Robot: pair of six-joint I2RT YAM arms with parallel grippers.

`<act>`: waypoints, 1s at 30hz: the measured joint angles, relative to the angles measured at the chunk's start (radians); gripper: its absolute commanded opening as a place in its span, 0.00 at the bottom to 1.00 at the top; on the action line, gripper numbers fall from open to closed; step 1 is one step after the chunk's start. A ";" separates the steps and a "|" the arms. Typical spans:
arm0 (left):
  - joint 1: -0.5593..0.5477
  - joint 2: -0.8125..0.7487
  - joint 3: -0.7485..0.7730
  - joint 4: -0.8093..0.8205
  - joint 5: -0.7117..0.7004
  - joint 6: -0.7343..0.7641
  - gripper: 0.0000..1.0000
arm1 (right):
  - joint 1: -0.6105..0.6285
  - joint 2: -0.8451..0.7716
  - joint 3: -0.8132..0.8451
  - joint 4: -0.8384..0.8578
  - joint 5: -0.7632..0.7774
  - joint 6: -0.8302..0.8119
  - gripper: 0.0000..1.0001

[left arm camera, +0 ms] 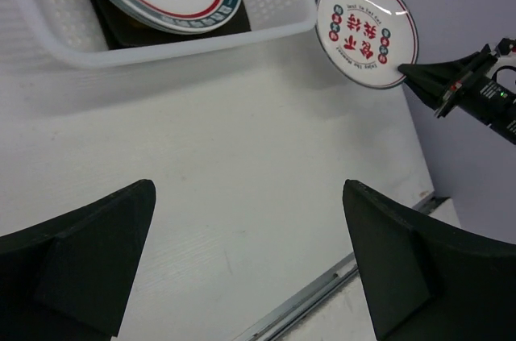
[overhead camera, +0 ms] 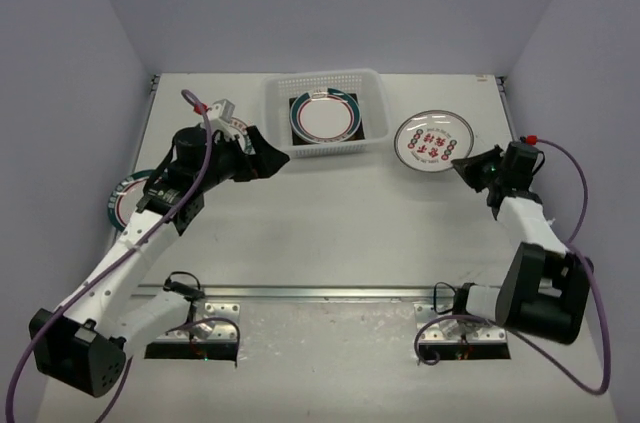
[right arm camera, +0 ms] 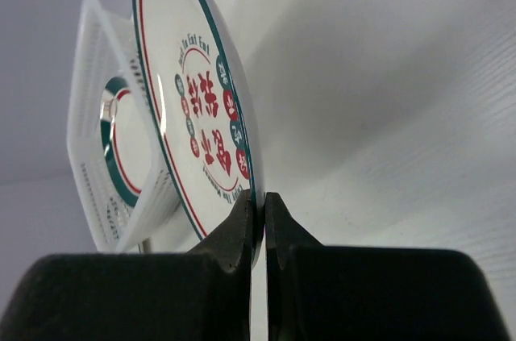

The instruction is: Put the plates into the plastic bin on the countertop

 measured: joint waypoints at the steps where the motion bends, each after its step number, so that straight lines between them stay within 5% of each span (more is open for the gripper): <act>1: -0.015 0.039 0.009 0.027 0.019 -0.009 1.00 | 0.000 -0.052 -0.005 -0.026 -0.022 -0.030 0.00; 8: -0.152 0.370 0.157 0.160 0.127 -0.029 0.98 | 0.024 -0.199 -0.008 -0.111 -0.362 -0.152 0.00; 11: -0.164 0.450 0.207 0.197 0.153 -0.041 0.87 | 0.089 -0.192 -0.005 -0.109 -0.511 -0.166 0.00; 13: -0.164 0.487 0.234 0.210 0.171 -0.050 0.71 | 0.141 -0.189 -0.002 -0.100 -0.587 -0.166 0.00; 16: -0.165 0.531 0.267 0.236 0.192 -0.065 0.05 | 0.195 -0.185 0.003 -0.066 -0.665 -0.146 0.00; 19: -0.169 0.541 0.281 0.250 0.224 -0.068 0.00 | 0.202 -0.178 0.005 -0.024 -0.678 -0.116 0.05; 20: -0.169 0.541 0.288 0.254 0.236 -0.069 0.00 | 0.197 -0.172 0.005 -0.020 -0.674 -0.107 0.16; 21: -0.169 0.542 0.298 0.254 0.237 -0.065 0.00 | 0.195 -0.164 0.005 -0.010 -0.673 -0.098 0.39; 22: -0.167 0.542 0.309 0.247 0.224 -0.062 0.00 | 0.195 -0.154 0.005 0.003 -0.675 -0.087 0.79; 23: -0.166 0.542 0.315 0.238 0.206 -0.059 0.00 | 0.196 -0.145 0.006 0.018 -0.676 -0.079 0.99; 30: -0.027 0.618 0.407 0.132 0.050 -0.106 0.00 | 0.160 -0.194 -0.018 -0.060 -0.500 -0.106 0.99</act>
